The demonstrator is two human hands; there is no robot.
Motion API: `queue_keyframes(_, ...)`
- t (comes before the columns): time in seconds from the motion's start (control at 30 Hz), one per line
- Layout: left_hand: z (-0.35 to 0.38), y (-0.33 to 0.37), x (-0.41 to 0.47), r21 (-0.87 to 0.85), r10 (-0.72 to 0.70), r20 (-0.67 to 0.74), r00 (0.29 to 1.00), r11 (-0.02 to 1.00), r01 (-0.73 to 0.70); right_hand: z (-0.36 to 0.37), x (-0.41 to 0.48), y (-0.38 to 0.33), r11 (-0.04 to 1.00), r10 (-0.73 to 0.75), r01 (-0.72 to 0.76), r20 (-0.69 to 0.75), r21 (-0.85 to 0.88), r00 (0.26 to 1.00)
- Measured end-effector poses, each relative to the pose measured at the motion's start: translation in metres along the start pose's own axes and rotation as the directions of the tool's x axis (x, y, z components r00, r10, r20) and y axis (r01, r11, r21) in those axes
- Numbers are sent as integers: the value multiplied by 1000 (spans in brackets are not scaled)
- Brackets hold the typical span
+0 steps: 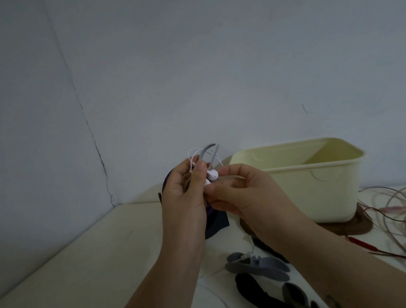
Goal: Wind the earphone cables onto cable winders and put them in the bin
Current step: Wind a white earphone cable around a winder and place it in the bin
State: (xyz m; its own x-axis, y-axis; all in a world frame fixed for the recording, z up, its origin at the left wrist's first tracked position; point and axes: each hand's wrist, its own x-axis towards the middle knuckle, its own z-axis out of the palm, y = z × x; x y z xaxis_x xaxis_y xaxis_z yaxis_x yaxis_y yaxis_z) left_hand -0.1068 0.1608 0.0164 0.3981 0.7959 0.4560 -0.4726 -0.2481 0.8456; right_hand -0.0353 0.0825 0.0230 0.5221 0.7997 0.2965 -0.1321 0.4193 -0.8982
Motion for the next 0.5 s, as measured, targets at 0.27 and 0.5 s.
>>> queue_keyframes(0.27, 7, -1, -4, -73, -63, -19, 998, 995, 61, -1, -2, -1, 923, -248, 224, -39, -314, 968)
queue_keyframes(0.5, 10, 2, -7, -127, -80, -18, 997, 989, 77, -4, -1, 0, 869, -322, 300, 12, -394, 947)
